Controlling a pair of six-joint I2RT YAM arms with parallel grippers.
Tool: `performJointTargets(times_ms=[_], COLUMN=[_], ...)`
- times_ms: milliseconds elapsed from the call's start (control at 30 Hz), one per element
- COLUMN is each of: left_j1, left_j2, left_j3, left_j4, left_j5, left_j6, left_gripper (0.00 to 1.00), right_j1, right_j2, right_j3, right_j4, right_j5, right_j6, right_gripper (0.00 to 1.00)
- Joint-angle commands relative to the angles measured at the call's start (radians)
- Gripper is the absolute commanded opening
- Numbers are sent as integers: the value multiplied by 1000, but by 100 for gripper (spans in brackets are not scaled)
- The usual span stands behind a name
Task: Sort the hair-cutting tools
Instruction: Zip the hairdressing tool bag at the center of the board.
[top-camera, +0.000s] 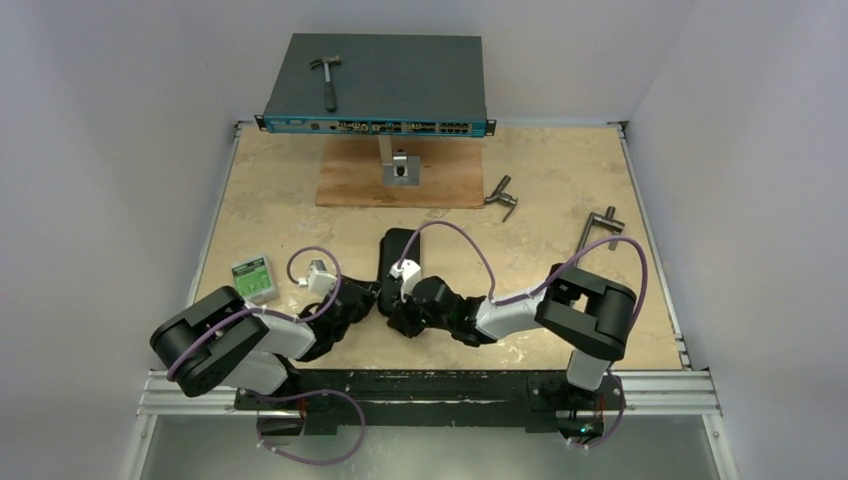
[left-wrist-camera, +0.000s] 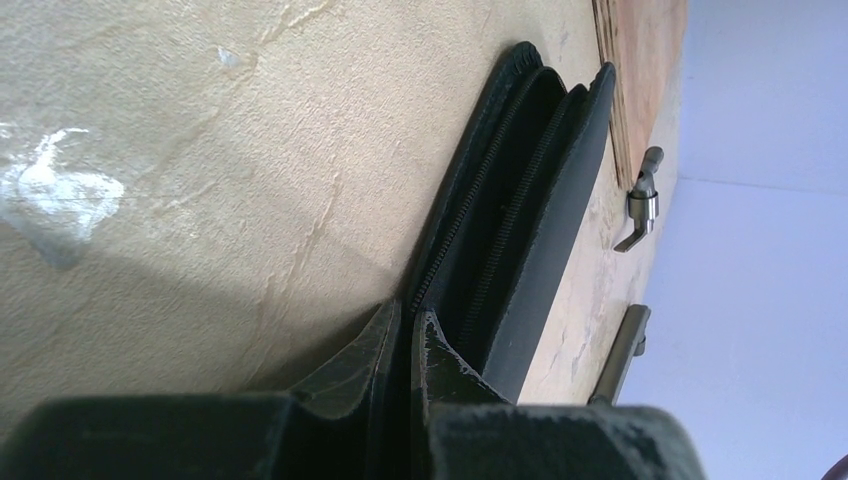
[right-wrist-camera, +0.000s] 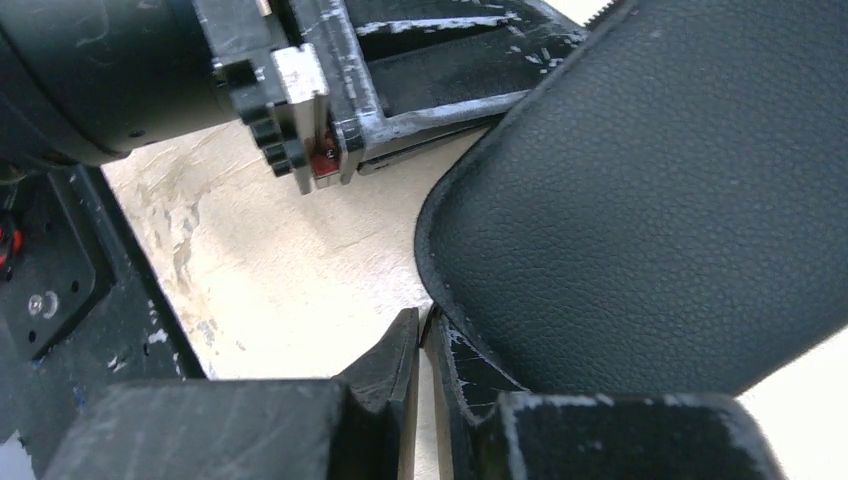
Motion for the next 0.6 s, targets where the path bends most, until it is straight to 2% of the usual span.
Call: performJointTargets(times_ms=[0, 67, 167, 333, 433, 500, 567], left_j1=[-17, -16, -16, -16, -15, -14, -15], left_j2=[-17, -51, -92, -122, -156, -197, -248], left_j3=[-16, -10, -2, 12, 23, 34, 57], left_j4=[-203, -252, -310, -361, -409, -453, -533], left_j5=[13, -2, -20, -31, -40, -47, -57], left_j6=[48, 57, 64, 73, 84, 109, 135], left_gripper=[0, 0, 0, 0, 0, 13, 33], right_j1=[20, 21, 21, 20, 16, -11, -64], right_j2=[-28, -65, -103, -182, -283, -353, -421], right_j3=[33, 11, 5, 0, -13, -20, -29], right_j4=[-36, -46, -82, -155, -213, -255, -285], right_j5=[-105, -123, -158, -225, -209, -187, -183], right_j6=[-10, -6, -12, -22, -29, -33, -31], right_gripper=[20, 37, 51, 56, 58, 60, 61])
